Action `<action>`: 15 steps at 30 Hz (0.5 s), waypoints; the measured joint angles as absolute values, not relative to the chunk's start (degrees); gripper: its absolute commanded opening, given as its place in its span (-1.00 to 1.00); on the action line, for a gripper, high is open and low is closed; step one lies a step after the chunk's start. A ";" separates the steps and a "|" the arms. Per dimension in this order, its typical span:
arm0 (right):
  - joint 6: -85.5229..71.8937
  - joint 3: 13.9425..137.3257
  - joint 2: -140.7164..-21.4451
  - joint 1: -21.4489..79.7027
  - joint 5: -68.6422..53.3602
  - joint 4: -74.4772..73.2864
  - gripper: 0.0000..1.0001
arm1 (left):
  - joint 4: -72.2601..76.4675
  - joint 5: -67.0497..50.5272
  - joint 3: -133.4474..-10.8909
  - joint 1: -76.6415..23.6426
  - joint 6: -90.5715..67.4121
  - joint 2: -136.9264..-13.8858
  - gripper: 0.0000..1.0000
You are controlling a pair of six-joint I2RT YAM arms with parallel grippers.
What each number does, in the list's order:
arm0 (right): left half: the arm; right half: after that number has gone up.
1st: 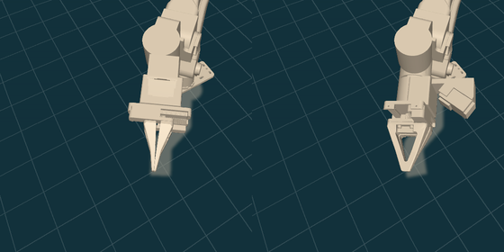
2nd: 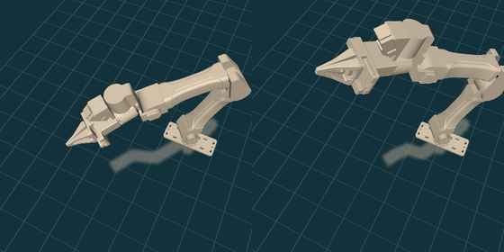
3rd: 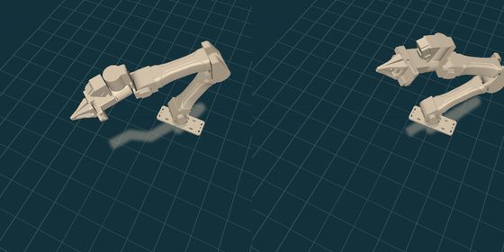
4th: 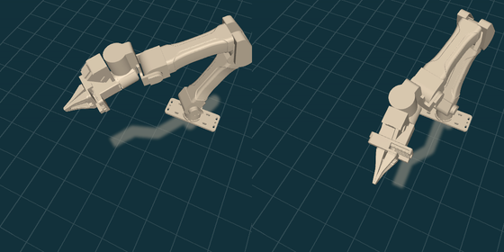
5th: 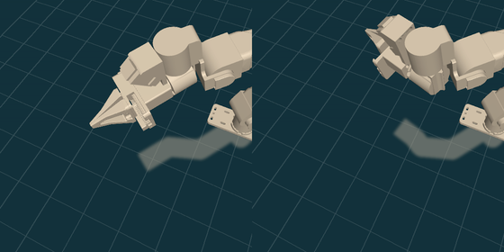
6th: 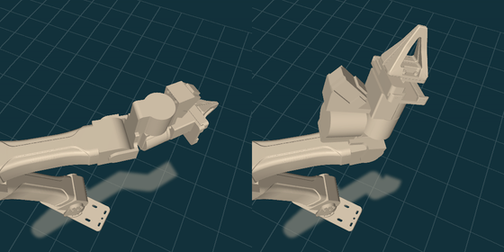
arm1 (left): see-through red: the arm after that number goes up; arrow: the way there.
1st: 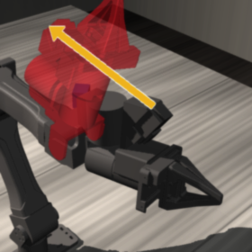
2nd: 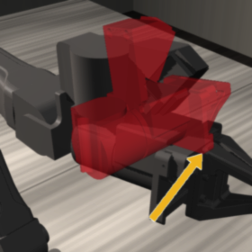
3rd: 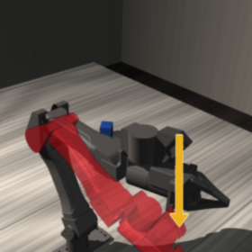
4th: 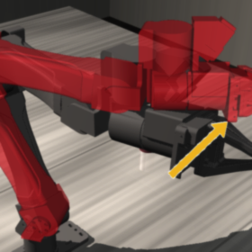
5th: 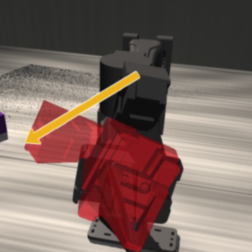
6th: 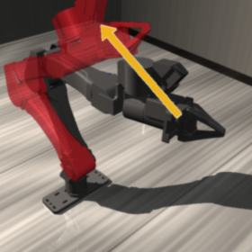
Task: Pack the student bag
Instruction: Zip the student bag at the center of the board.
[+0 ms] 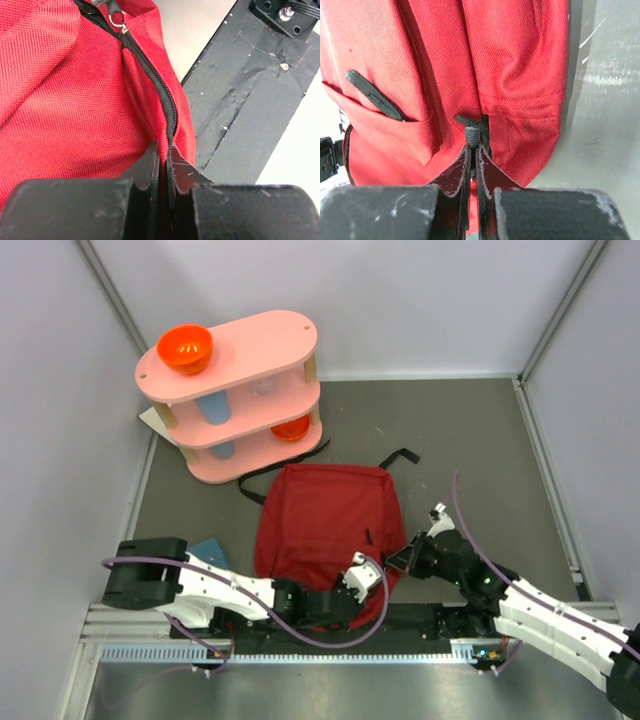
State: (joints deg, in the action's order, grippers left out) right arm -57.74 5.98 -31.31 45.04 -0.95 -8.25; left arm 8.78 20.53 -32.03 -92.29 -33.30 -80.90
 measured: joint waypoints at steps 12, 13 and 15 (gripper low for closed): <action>-60.36 5.98 -39.77 41.41 -1.23 0.95 -1.00 | 7.40 28.60 -31.99 -96.82 -31.35 -80.23 -1.00; -60.34 5.98 -40.23 40.64 -1.54 1.28 -1.00 | 7.22 29.02 -31.99 -97.03 -31.31 -80.14 -1.00; -60.34 5.98 -40.77 39.48 -2.24 1.72 -1.00 | 6.28 29.82 -31.97 -97.34 -31.33 -79.33 -1.00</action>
